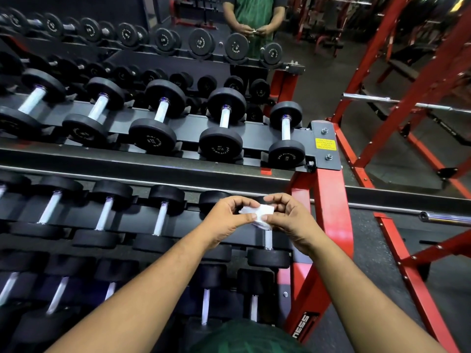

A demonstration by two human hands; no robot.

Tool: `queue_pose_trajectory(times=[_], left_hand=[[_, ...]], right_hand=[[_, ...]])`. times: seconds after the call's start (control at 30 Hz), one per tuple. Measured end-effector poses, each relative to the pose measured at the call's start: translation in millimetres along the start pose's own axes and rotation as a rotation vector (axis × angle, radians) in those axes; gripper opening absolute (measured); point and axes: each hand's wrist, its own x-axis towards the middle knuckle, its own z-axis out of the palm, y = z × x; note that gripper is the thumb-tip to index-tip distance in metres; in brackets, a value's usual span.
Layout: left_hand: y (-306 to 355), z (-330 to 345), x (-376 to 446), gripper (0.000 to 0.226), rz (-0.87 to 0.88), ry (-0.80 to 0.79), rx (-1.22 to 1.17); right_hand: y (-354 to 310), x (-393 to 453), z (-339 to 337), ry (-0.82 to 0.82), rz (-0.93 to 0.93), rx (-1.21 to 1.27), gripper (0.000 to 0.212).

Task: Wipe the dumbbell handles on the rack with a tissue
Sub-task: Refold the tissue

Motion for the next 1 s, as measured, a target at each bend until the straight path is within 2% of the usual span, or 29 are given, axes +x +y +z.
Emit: queue_pose_trajectory(times=[0.17,0.23,0.3,0.37,0.47,0.57,0.73,0.83,1.0], left_hand=[[-9.2,-0.9,5.6,0.035,0.005,0.005,0.015],[-11.8,-1.2,7.7,0.041,-0.047,0.015,0.044],[-11.9,-1.1,8.6,0.044,-0.111,-0.033,0.168],[-15.0,-0.4,9.8,0.034,-0.094,-0.084,0.271],[-15.5,1.6,11.7,0.018,-0.042,-0.014,0.293],[-21.0,-2.2,15.4,0.014,-0.038,0.056,0.316],[-26.0,-7.6,19.1,0.016,-0.115,0.023,0.285],[-30.1,-9.6,22.7,0.007,-0.127,-0.015,0.247],[-43.5,-21.1,30.4,0.017,-0.129,-0.036,0.346]], right_hand=[[3.3,2.3,-4.0,-0.032,0.0,-0.017,0.048],[3.0,2.4,-2.9,-0.029,-0.009,-0.031,0.049],[3.5,3.2,-1.4,-0.018,-0.022,-0.051,0.048],[6.1,4.4,-0.5,0.002,-0.027,-0.086,0.046],[13.7,7.5,-2.1,0.033,-0.04,-0.176,0.045],[20.5,10.5,-2.1,0.061,-0.05,-0.273,0.049],[28.0,14.5,-1.4,0.055,0.003,-0.374,0.054],[25.0,14.1,4.5,-0.001,0.059,-0.348,0.04],[36.1,22.4,12.8,0.043,0.059,-0.401,0.022]])
